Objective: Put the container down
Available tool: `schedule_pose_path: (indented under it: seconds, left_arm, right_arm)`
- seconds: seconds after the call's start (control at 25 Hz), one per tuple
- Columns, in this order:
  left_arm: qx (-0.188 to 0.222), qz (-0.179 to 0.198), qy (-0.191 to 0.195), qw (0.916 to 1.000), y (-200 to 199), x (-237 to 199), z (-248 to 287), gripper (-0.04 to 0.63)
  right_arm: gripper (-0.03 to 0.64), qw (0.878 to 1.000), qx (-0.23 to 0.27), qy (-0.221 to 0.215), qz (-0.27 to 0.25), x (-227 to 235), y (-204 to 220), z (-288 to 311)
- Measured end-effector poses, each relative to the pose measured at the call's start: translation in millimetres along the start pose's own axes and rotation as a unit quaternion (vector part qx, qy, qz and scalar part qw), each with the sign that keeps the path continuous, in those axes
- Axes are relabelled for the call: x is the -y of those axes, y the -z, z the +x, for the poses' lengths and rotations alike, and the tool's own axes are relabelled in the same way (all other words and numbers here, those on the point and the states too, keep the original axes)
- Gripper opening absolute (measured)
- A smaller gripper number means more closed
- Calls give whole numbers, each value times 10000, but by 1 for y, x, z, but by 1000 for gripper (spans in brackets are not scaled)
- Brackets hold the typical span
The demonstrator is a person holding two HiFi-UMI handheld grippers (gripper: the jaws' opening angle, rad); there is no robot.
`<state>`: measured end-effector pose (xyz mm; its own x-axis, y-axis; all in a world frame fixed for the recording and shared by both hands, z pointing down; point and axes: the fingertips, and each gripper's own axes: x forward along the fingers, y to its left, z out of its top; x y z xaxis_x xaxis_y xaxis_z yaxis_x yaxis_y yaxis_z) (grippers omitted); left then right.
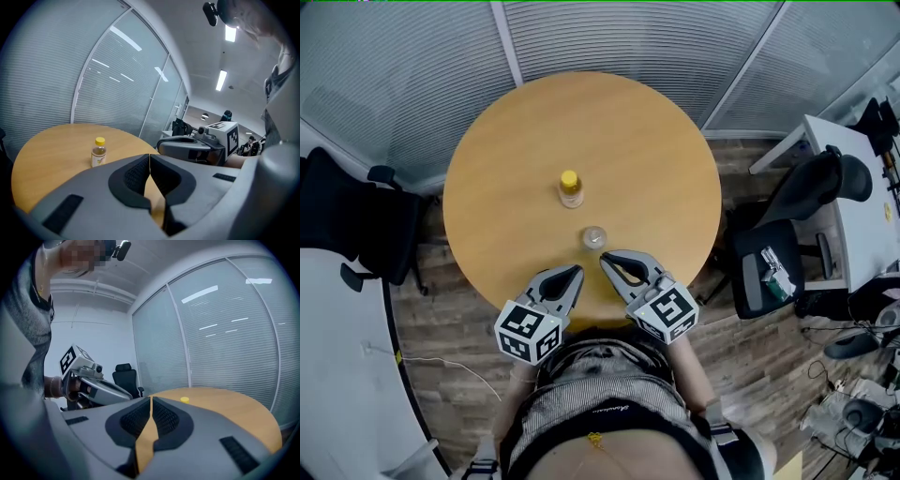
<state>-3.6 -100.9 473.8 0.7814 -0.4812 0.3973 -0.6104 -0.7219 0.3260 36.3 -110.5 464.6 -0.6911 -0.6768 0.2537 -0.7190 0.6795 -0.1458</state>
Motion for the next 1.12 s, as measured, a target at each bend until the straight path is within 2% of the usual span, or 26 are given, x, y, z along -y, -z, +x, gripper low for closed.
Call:
schedule_pose_path:
  seconds: [0.4, 0.64, 1.12]
  left_arm:
    - [504, 175, 114, 9985, -40, 12, -8, 21]
    - [505, 155, 150, 9985, -40, 11, -9, 21]
    - [562, 191, 143, 9981, -40, 16, -11, 21]
  right_arm:
    - [32, 9988, 421, -221, -150, -11, -47, -9]
    - [29, 9980, 416, -297, -359, -16, -52, -8]
    - [29, 9981, 368, -377, -312, -24, -54, -17]
